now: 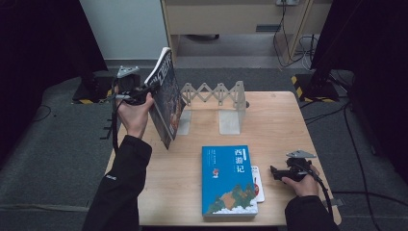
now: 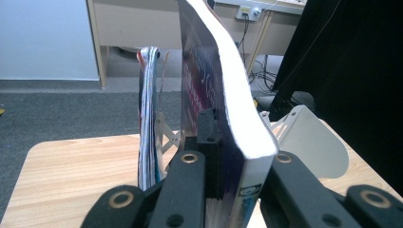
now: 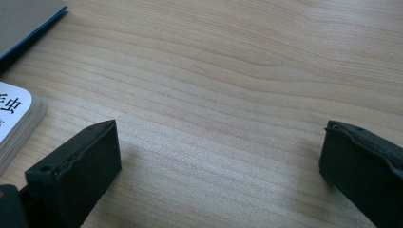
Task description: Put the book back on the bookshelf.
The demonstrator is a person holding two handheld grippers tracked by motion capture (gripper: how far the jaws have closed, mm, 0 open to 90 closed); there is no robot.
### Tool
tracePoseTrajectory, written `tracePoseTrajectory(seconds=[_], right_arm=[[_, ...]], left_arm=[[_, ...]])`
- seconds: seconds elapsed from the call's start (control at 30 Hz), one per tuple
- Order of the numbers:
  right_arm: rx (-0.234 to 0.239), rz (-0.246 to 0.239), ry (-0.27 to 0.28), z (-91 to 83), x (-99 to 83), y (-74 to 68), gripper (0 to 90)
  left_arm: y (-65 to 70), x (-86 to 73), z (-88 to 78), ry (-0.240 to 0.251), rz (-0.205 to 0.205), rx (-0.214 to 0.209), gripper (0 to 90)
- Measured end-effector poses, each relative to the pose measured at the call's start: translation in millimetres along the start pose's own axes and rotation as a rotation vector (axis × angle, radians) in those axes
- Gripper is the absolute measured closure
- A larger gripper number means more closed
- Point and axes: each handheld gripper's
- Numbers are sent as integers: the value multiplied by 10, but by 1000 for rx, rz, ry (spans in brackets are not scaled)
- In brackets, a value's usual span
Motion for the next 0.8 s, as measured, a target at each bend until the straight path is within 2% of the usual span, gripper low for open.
tracePoseTrajectory(seconds=[0.43, 0.8], right_arm=[[-1, -3, 1, 1, 0, 2, 3], [-2, 0, 2, 1, 0, 1, 3]], left_arm=[[24, -35, 197, 8, -15, 21, 822], [72, -90, 384, 11, 1, 39, 822]])
Point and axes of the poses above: each handheld gripper's, and its own axes: z roughly forward along the jaws, x roughly out of its top, y roughly to its right, and after that the axes turned 10 degrees about -z, right-handed
